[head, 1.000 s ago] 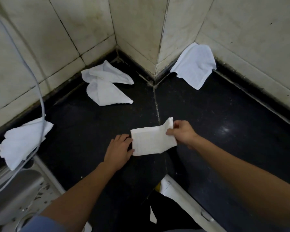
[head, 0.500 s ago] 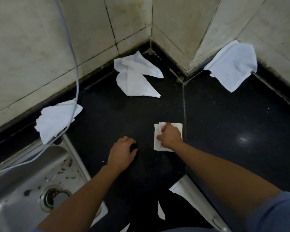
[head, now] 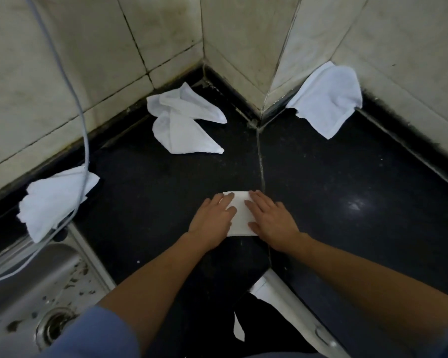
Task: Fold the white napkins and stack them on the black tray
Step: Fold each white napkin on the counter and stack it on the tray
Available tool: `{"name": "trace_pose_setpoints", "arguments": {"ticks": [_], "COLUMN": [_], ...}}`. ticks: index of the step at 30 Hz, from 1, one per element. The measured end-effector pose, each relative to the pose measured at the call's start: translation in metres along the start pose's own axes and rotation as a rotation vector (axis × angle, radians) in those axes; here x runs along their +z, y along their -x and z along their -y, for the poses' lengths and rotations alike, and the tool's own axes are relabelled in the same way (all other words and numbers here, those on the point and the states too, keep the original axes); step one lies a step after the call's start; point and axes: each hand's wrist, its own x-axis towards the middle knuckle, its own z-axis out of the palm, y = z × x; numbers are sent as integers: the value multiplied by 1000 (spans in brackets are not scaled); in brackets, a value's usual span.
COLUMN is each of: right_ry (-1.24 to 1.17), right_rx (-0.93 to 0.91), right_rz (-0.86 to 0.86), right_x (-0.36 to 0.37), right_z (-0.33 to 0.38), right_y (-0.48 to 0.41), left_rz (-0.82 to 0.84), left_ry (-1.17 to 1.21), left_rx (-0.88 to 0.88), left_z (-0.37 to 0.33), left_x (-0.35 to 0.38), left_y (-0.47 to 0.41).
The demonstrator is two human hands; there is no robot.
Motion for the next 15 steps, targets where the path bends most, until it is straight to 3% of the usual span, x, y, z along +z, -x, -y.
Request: {"name": "trace_pose_setpoints", "arguments": {"ticks": [4, 9, 15], "right_ry": [98, 196, 193], "right_rx": [-2, -161, -214], "right_rz": [64, -35, -77], "right_x": [9, 34, 36], "right_z": [-9, -16, -30], "right_y": [3, 19, 31], "left_rz": [118, 65, 72], "left_ry": [-92, -26, 6], "left_rx": [-17, -60, -97], "left_z": [3, 5, 6], "left_x": [10, 21, 21], "left_y": [2, 14, 18]}}
